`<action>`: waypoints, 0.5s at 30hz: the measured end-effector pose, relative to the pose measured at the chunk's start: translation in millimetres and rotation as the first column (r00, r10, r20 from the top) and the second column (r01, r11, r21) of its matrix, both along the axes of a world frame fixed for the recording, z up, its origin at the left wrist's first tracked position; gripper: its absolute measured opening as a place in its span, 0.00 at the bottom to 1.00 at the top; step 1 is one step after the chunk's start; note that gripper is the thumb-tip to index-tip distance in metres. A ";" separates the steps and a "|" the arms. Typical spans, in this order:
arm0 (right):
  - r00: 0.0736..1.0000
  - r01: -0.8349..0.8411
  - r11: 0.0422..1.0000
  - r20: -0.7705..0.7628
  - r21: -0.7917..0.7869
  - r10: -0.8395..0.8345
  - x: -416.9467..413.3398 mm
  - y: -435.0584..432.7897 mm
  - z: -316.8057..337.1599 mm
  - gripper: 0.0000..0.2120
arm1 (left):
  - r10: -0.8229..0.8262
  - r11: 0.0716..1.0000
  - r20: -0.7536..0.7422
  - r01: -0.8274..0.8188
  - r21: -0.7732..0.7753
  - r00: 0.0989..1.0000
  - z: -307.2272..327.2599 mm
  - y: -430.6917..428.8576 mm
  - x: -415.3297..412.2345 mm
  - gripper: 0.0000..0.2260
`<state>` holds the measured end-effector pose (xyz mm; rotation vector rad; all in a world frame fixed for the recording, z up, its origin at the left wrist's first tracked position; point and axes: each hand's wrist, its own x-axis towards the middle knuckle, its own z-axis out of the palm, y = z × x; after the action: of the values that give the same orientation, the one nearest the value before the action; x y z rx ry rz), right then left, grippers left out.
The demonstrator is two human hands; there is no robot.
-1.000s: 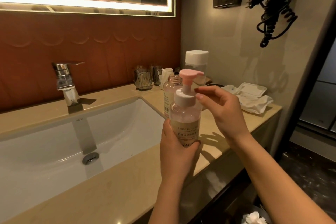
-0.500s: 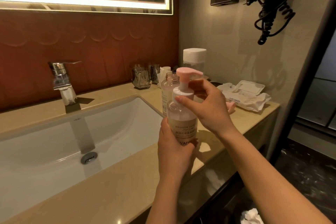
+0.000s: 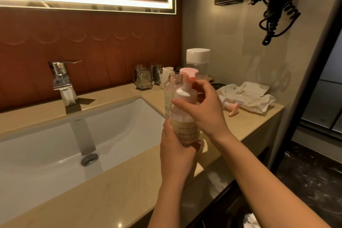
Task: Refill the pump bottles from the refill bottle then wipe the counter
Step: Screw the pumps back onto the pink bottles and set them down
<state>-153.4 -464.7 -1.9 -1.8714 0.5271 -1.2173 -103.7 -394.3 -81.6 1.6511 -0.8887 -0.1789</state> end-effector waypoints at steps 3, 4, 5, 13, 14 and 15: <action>0.998 -0.003 1.000 -0.055 0.020 0.004 6.6 -0.5 -2.6 0.28 | -0.001 1.000 -0.003 0.001 -0.005 1.000 0.5 0.1 -0.3 0.35; 0.998 -0.042 0.998 -0.049 0.041 0.044 5.7 -0.8 -3.2 0.27 | 0.004 1.000 0.003 -0.004 -0.007 1.000 0.1 0.2 0.0 0.36; 0.995 -0.090 0.994 -0.029 0.067 0.092 3.1 -1.0 -3.5 0.25 | 0.010 1.000 0.011 -0.009 -0.009 1.000 0.0 0.2 -0.1 0.37; 0.994 -0.090 0.993 0.064 0.077 0.085 -5.5 -1.7 -1.8 0.22 | 0.008 1.000 0.012 -0.008 -0.006 1.000 1.6 1.5 -1.3 0.38; 0.996 -0.068 0.993 0.067 0.092 0.062 -2.5 -1.1 -2.6 0.25 | 0.009 1.000 0.011 -0.009 -0.005 1.000 1.8 1.4 -1.3 0.38; 0.997 -0.051 0.994 0.066 0.098 0.045 -0.3 -0.4 -3.2 0.27 | 0.010 1.000 0.010 -0.010 -0.003 1.000 1.8 1.1 -1.2 0.38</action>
<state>-153.7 -465.1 -5.2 -1.7461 0.4965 -1.1927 -104.9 -393.3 -79.8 1.6544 -0.8877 -0.1628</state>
